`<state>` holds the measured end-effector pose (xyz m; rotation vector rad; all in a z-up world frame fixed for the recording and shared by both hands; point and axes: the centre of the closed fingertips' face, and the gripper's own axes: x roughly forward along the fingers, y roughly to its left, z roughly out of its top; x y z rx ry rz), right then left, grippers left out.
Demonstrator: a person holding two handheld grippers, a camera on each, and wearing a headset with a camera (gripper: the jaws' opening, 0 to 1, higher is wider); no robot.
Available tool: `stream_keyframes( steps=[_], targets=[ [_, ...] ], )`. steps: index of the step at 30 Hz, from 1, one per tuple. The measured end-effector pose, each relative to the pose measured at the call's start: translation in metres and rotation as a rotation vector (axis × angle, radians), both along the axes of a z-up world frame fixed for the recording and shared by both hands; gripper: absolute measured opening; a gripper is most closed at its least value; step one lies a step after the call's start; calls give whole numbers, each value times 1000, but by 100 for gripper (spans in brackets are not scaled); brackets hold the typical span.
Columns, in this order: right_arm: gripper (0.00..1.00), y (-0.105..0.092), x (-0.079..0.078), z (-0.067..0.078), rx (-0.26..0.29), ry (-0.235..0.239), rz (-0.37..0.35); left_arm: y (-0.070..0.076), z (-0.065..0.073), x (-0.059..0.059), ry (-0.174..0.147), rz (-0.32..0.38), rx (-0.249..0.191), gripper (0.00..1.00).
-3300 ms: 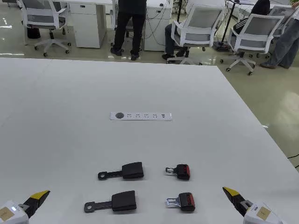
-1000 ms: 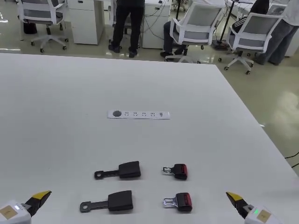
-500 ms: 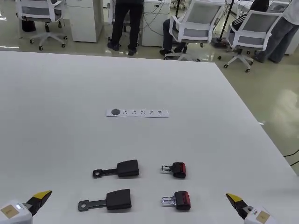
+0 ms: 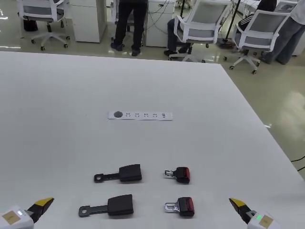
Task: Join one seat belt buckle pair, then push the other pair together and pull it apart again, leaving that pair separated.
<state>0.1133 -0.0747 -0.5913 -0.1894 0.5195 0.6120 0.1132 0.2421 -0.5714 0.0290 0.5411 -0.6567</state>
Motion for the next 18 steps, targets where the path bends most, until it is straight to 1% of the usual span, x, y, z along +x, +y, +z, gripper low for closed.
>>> stream_keyframes(
  steps=[7, 9, 11, 16, 18],
  targets=[
    [100, 2, 2, -4, -5, 7, 12, -4, 1, 0, 2, -6, 4, 100],
    [100, 3, 2, -6, -5, 13, 14, -3, -1, 0, 8, -6, 6, 100],
    [100, 3, 3, -7, -7, 15, 16, -3, -1, 1, 14, -2, 3, 100],
    [99, 4, 7, -10, -8, 19, 16, -1, -5, 5, 17, 0, 1, 100],
    [99, 4, 8, -10, -8, 19, 19, -3, -6, 8, 20, -2, -1, 100]
  ],
)
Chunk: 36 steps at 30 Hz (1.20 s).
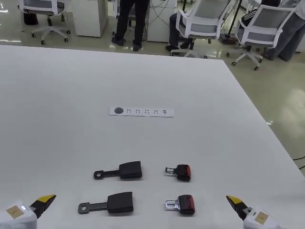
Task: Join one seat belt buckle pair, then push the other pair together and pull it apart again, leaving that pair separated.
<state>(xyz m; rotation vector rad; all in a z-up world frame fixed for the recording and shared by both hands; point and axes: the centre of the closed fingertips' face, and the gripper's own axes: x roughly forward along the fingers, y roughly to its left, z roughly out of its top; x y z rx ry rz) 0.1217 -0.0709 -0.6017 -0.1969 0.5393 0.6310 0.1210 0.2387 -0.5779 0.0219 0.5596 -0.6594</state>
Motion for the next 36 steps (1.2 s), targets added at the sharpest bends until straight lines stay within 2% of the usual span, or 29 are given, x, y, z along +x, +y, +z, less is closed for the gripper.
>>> stream_keyframes(
  steps=[8, 15, 21, 27, 36],
  targets=[
    [98, 2, 4, -4, -9, 16, 10, -1, -7, 7, 9, -9, -1, 100],
    [98, 2, 12, -6, -15, 25, 19, -7, -8, 7, 22, -21, 5, 100],
    [97, 2, 15, -10, -29, 31, 34, -5, -15, 12, 30, -28, 11, 100],
    [97, 5, 19, -13, -35, 40, 44, -11, -15, 16, 32, -28, 4, 100],
    [96, 10, 27, -17, -31, 48, 60, -16, -20, 21, 44, -42, 18, 100]
  ],
)
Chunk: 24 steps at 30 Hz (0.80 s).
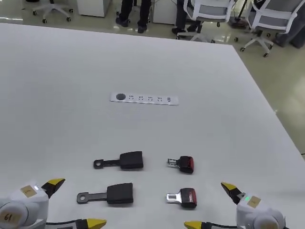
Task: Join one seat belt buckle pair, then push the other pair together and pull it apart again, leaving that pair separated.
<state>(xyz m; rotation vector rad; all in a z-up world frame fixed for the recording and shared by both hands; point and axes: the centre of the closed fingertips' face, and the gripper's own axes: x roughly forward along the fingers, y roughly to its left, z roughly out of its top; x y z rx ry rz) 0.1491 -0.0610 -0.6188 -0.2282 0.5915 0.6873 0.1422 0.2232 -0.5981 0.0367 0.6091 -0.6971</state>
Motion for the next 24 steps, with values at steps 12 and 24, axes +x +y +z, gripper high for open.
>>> stream_keyframes(
  steps=[12, 24],
  targets=[
    [96, -1, 10, -8, -6, 17, 19, -9, -4, 6, 15, -31, 22, 99],
    [95, 4, 20, -15, -3, 36, 44, -13, -10, 13, 36, -47, 31, 98]
  ],
)
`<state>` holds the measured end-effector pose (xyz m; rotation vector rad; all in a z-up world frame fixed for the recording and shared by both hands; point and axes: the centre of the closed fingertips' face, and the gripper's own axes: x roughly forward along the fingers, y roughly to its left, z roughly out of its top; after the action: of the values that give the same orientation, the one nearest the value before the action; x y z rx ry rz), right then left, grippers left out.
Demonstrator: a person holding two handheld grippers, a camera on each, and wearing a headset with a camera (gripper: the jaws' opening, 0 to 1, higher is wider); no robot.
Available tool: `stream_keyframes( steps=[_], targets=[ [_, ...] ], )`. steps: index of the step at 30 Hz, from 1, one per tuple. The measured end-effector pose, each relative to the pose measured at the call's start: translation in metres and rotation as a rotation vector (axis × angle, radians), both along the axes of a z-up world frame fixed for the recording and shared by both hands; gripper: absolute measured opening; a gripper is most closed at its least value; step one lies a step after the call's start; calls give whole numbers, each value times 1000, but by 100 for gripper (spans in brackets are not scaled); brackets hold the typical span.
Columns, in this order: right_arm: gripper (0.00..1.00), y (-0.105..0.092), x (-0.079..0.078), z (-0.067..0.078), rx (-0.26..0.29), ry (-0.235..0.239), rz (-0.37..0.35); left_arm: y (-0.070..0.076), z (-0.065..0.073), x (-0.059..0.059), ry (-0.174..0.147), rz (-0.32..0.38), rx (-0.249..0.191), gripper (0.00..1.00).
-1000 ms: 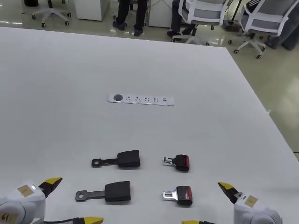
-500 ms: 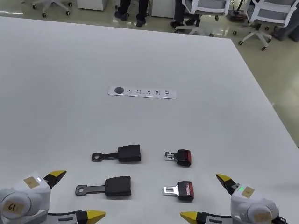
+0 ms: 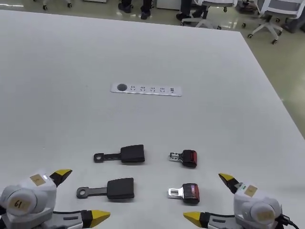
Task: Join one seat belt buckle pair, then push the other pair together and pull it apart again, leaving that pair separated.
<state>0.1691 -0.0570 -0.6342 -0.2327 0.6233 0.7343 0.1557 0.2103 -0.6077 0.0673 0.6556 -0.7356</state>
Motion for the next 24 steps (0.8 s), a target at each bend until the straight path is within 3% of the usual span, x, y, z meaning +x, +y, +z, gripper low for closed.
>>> stream_keyframes(
  steps=[24],
  targets=[
    [93, 8, 8, -14, 0, 37, 60, -2, -15, 15, 18, -21, 8, 98]
  ],
)
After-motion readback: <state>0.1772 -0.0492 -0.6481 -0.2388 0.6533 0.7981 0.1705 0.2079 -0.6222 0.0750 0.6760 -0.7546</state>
